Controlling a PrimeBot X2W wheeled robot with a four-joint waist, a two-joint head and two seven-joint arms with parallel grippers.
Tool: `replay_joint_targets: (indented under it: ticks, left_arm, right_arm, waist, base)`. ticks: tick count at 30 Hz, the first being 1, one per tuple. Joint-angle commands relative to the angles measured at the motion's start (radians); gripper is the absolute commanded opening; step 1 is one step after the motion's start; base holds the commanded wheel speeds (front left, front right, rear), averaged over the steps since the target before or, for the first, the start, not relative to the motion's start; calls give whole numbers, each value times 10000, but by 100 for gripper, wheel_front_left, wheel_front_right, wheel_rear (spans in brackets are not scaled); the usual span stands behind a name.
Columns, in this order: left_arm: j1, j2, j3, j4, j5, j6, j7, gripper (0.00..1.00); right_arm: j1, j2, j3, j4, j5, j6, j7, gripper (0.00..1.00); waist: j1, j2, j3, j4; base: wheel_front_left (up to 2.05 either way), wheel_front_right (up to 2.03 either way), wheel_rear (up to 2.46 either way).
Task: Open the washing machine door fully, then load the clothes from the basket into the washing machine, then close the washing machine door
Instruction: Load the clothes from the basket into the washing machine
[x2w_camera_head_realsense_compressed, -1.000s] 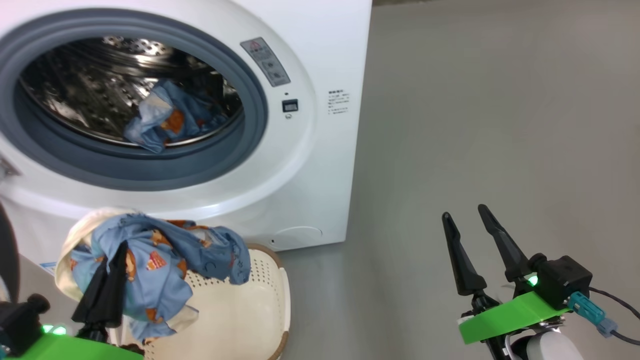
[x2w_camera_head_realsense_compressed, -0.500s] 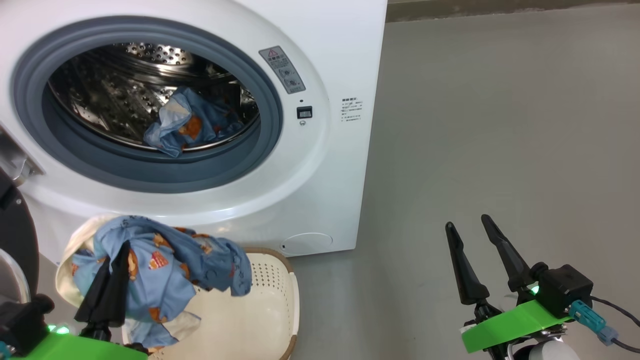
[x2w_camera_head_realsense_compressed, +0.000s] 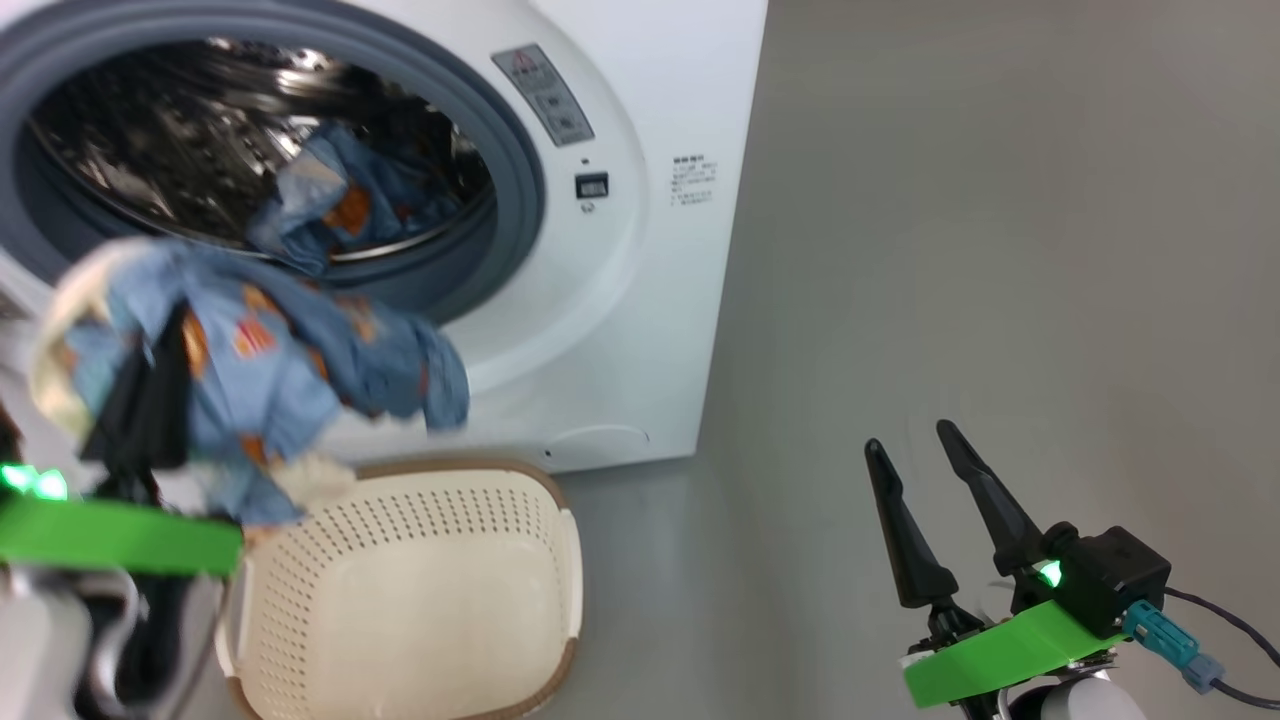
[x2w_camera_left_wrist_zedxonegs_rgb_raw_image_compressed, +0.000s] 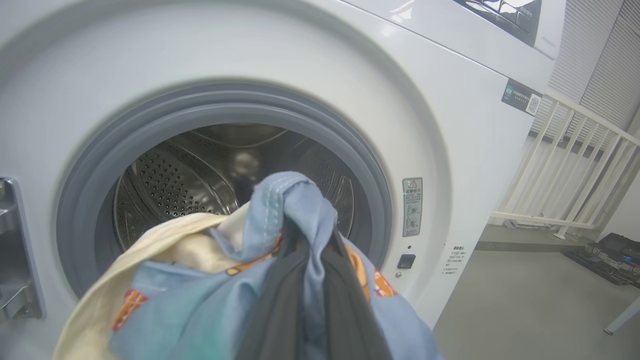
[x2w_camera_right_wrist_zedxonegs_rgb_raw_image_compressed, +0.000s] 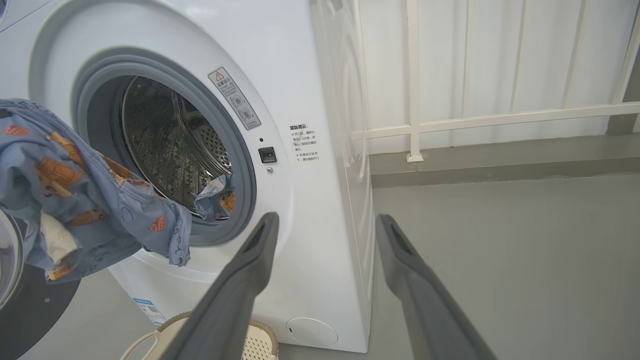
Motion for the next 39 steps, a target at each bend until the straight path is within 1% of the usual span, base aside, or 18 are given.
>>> replay_joint_targets:
  ticks: [1,6,7,10,19,27,31,33,39]
  left_arm:
    - [-992,496,458,10,-67,-88,-11,0]
    - [-2334,849,449,834,-7,-198,-32,0]
    - [-2334,849,449,834,-7,-198,-32,0]
    - [-3027,1160,335,1372,-37,-250,68,0]
    - [-4652,2241,-350,2516,-341,-306,171,0]
    - [-5754,3244,-796,3457,-610,-309,292,0]
    - [-6284,3644,-918,3641,-715,-309,345,0]
    - [-6662,3975,-948,3708,-820,-309,456,0]
    - [-7524,4728,-954,3421,-827,-310,559,0]
  right_arm:
    - [-242,-20,365,-393,126,16,-48,100]
    - [-235,-20,657,-744,217,16,-48,100]
    - [-235,-20,657,-744,217,16,-48,100]
    - [-174,-20,800,-1007,241,16,-48,100]
    - [8,-20,1154,-1981,354,16,-48,100]
    - [196,-20,1616,-2631,498,16,-48,100]
    - [359,-20,1834,-2872,545,16,-48,100]
    - [502,-20,1986,-3080,607,16,-48,100]
    - [784,-20,2290,-3477,708,16,-48,100]
  waist:
    - [0,0,481,-225]
    - [0,0,1210,-552]
    - [0,0,1210,-552]
    - [0,0,1703,-775]
    - [0,0,3240,-1500]
    - [0,0,4167,-2369]
    - [0,0,4594,-2725]
    - [0,0,4904,-2997]
    - [0,0,5532,-3468]
  base:
    - [0,0,0]
    - [0,0,0]
    - [0,0,0]
    - [0,0,0]
    - [0,0,0]
    - [0,0,0]
    - [0,0,0]
    - [0,0,0]
    - [0,0,0]
